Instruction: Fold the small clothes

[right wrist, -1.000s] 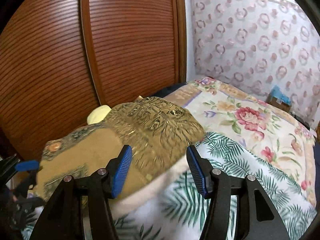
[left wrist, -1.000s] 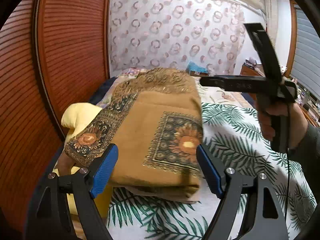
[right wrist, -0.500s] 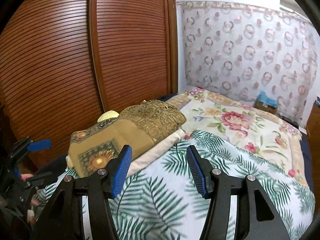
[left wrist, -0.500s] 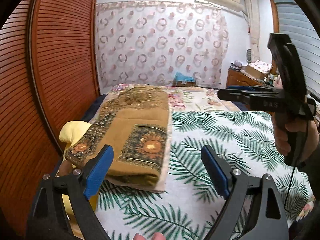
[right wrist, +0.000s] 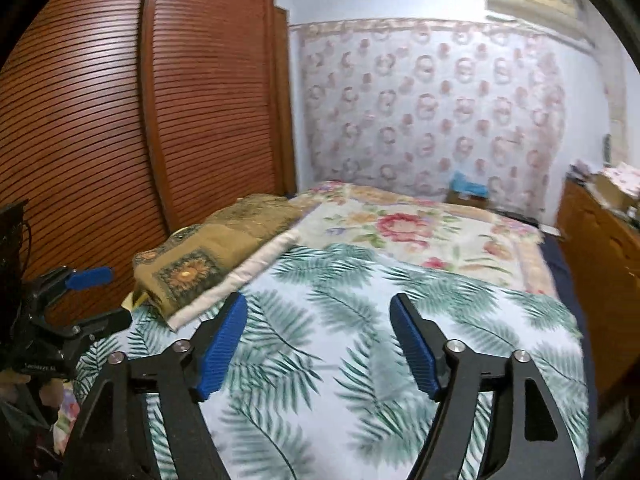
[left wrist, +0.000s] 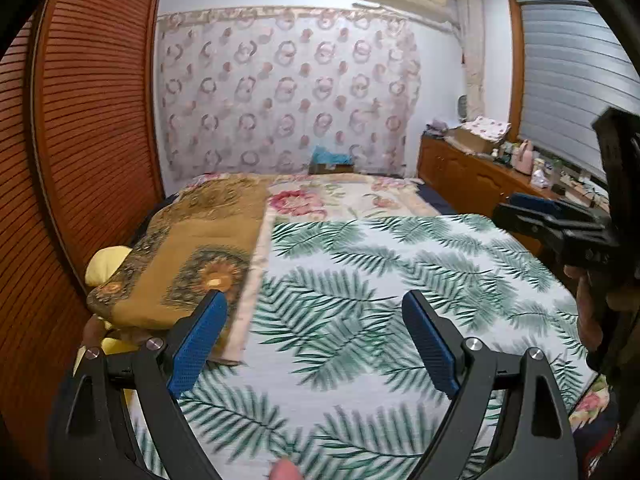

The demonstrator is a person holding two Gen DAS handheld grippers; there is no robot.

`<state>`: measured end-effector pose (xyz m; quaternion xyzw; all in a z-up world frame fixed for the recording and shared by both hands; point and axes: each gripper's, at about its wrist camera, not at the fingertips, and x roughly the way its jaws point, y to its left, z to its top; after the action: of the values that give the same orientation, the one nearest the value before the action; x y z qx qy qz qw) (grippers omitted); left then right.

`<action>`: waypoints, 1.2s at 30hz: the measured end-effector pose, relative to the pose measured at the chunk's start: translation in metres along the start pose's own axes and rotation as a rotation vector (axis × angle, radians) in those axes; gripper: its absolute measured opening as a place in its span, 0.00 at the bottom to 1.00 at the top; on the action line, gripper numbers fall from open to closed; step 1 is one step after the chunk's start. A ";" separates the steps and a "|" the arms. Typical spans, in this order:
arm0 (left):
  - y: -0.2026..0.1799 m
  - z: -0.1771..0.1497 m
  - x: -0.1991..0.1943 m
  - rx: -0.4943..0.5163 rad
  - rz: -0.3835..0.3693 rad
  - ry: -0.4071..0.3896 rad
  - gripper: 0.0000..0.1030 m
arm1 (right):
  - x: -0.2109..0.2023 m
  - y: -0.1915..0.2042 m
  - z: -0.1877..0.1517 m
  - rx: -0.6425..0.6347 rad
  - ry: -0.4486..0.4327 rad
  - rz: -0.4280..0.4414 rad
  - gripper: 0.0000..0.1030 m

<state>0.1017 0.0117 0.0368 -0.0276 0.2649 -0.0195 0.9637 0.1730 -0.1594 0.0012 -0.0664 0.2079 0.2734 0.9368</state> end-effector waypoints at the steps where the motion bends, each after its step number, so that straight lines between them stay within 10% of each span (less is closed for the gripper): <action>1: -0.003 0.001 -0.001 0.002 -0.005 -0.002 0.87 | -0.014 0.001 -0.004 0.004 -0.011 -0.018 0.76; 16: -0.048 0.013 -0.032 0.029 -0.032 -0.059 0.87 | -0.140 0.006 -0.035 0.118 -0.105 -0.217 0.77; 36: -0.045 0.014 -0.036 0.014 -0.018 -0.071 0.87 | -0.119 0.016 -0.034 0.140 -0.111 -0.244 0.77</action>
<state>0.0766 -0.0309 0.0697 -0.0239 0.2299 -0.0291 0.9725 0.0611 -0.2116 0.0205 -0.0104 0.1645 0.1457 0.9755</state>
